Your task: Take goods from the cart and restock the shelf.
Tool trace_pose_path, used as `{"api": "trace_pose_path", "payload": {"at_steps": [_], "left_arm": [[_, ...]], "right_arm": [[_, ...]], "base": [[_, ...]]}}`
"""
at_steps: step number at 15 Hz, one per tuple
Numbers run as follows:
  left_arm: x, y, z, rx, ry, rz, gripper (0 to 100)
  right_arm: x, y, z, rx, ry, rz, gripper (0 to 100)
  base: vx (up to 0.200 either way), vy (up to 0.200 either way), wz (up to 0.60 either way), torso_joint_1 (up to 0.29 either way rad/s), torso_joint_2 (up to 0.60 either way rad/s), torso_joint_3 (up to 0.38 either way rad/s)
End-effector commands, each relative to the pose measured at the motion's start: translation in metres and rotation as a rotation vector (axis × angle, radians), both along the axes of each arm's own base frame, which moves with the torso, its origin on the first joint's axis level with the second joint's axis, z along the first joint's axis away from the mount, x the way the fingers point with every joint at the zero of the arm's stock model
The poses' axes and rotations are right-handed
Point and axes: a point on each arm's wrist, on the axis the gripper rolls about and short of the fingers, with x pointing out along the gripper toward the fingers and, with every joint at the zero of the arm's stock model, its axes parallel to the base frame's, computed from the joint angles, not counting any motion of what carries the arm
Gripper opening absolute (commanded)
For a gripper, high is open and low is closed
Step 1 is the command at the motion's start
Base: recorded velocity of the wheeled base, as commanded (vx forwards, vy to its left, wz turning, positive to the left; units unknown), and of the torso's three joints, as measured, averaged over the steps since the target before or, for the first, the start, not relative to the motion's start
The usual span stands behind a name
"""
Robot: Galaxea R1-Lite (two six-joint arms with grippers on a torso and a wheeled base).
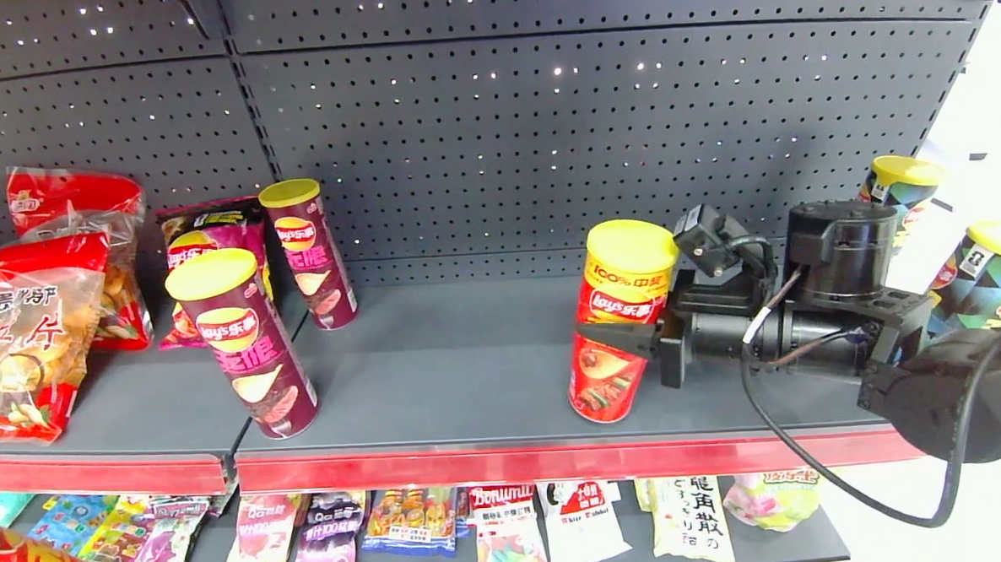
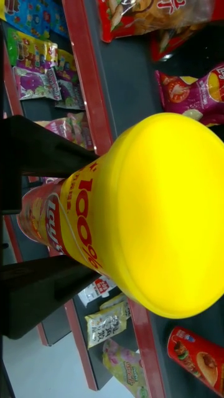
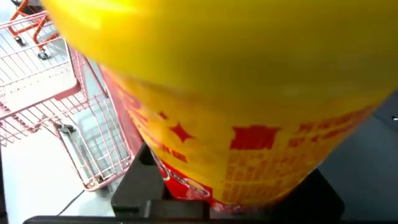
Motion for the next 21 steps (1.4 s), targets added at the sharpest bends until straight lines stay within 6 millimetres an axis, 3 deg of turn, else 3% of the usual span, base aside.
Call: {"api": "trace_pose_path", "payload": {"at_steps": [1,8,12,21], "left_arm": [[0.0,0.0,0.001,-0.001,-0.002,-0.001,0],[0.0,0.0,0.001,-0.001,-0.004,0.0,0],[0.0,0.0,0.001,-0.001,-0.005,0.0,0],[0.0,0.0,0.0,0.0,0.001,0.0,0]], "right_arm": [[0.002,-0.004,0.002,0.007,-0.01,0.008,0],[-0.001,0.002,-0.002,0.007,0.004,0.071,0],[0.008,-0.006,-0.012,-0.044,-0.033,0.05,0],[0.007,-0.009,-0.018,-0.031,-0.01,0.128,0]], "base": [[0.0,0.0,0.0,0.0,0.0,0.0],[0.0,0.0,0.0,0.0,0.0,0.0],[0.0,0.0,0.0,0.0,0.0,0.0],[0.0,0.0,0.0,0.0,0.0,0.0]]}}
